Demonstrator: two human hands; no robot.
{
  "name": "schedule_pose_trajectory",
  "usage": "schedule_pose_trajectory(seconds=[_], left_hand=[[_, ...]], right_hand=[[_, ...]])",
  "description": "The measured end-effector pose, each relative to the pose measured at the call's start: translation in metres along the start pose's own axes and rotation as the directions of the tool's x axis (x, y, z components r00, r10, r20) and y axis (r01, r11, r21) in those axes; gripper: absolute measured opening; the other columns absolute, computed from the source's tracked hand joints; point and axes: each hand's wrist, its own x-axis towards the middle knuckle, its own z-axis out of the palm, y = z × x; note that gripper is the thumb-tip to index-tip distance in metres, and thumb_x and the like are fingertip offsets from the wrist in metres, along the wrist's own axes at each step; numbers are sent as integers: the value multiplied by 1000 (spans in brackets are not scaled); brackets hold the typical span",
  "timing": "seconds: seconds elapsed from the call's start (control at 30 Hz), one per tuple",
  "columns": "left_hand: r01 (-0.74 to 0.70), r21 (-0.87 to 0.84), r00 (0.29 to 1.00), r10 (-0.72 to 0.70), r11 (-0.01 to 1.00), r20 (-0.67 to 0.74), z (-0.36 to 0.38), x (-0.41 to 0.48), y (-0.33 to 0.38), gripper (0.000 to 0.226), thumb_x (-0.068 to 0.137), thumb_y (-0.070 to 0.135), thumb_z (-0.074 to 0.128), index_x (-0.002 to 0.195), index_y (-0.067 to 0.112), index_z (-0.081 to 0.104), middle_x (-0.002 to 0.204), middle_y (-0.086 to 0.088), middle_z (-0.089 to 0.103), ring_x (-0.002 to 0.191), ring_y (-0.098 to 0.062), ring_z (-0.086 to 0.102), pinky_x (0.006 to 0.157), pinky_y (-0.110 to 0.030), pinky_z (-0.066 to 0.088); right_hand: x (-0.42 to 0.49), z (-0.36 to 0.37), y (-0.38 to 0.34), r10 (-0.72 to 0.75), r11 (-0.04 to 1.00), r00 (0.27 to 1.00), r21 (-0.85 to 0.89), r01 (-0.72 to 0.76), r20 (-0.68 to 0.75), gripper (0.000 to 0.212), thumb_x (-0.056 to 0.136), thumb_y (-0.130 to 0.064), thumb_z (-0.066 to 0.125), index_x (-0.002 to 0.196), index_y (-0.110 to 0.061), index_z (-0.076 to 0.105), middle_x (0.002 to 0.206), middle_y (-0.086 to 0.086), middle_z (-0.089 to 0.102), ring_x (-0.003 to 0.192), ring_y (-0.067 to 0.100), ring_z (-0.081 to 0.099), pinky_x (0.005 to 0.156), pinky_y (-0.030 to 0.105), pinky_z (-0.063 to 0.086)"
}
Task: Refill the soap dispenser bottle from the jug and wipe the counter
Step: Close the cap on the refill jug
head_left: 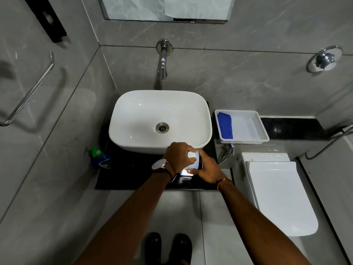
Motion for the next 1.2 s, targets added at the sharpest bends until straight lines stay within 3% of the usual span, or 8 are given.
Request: schedule_pose_trajectory(seconds=[0.17, 0.27, 0.4, 0.5, 0.6, 0.9, 1.1, 1.2], left_hand=[[1, -195, 998, -12, 981, -55, 8, -3, -2, 43, 71, 32, 82, 110, 17, 72, 103, -2, 70, 84, -14, 63, 79, -27, 54], [95, -265, 963, -155, 960, -219, 34, -17, -5, 36, 80, 37, 74, 108, 18, 63, 100, 1, 62, 80, -10, 56, 76, -28, 53], [98, -162, 991, -111, 982, -75, 78, -28, -6, 29, 89, 39, 63, 107, 17, 60, 107, -2, 61, 97, -18, 59, 86, -38, 53], [66, -25, 995, -64, 997, 78, 107, -22, -1, 44, 93, 41, 53, 128, 15, 51, 131, -7, 53, 123, -26, 52, 104, -40, 47], [69, 111, 977, -90, 991, 192, 134, -8, 5, 59, 99, 37, 45, 149, 11, 29, 159, -10, 27, 150, -30, 18, 123, -43, 21], [18, 349, 928, -146, 937, 343, 204, 15, 5, 68, 103, 41, 31, 154, 7, 1, 164, -13, -7, 152, -29, -7, 126, -43, 0], [37, 413, 944, -167, 910, 283, 224, 17, 2, 75, 99, 48, 31, 154, 5, 2, 164, -14, -3, 153, -28, -5, 125, -46, 4], [58, 376, 959, -156, 925, 236, 227, 15, 1, 74, 95, 46, 34, 154, 7, 11, 165, -13, 6, 153, -27, 2, 124, -47, 11]], right_hand=[[-7, -13, 11, 4, 999, 1000, -36, -5, -27, 77, 80, -24, 88, 142, -19, 43, 132, 0, 61, 118, 19, 61, 99, 33, 53], [-19, -40, 26, 46, 999, 994, -16, -47, -103, 70, 79, -17, 88, 135, -13, 47, 126, 6, 61, 113, 18, 61, 93, 19, 51], [-31, -94, 44, 69, 997, 976, -12, -73, -205, 75, 75, -14, 91, 136, -12, 48, 127, 4, 62, 107, -7, 61, 93, 18, 54], [-35, -135, 54, 92, 995, 960, -17, -100, -266, 75, 72, -21, 94, 133, -24, 50, 124, -3, 64, 109, 12, 64, 88, 27, 57], [-29, -171, 67, 65, 994, 948, -66, -90, -310, 73, 72, -22, 93, 130, -24, 49, 120, -6, 63, 100, 16, 62, 78, 10, 52], [9, -246, 113, 46, 986, 928, -130, -100, -370, 77, 75, -24, 91, 135, -15, 45, 127, -2, 58, 104, 15, 58, 76, 1, 44], [47, -302, 147, 72, 988, 919, -100, -120, -389, 79, 74, -20, 92, 136, -10, 44, 129, -1, 59, 113, 12, 58, 96, 25, 48], [74, -328, 163, 66, 987, 926, -112, -115, -372, 86, 67, -17, 91, 134, 2, 41, 126, 7, 56, 108, -1, 58, 95, 18, 48]])
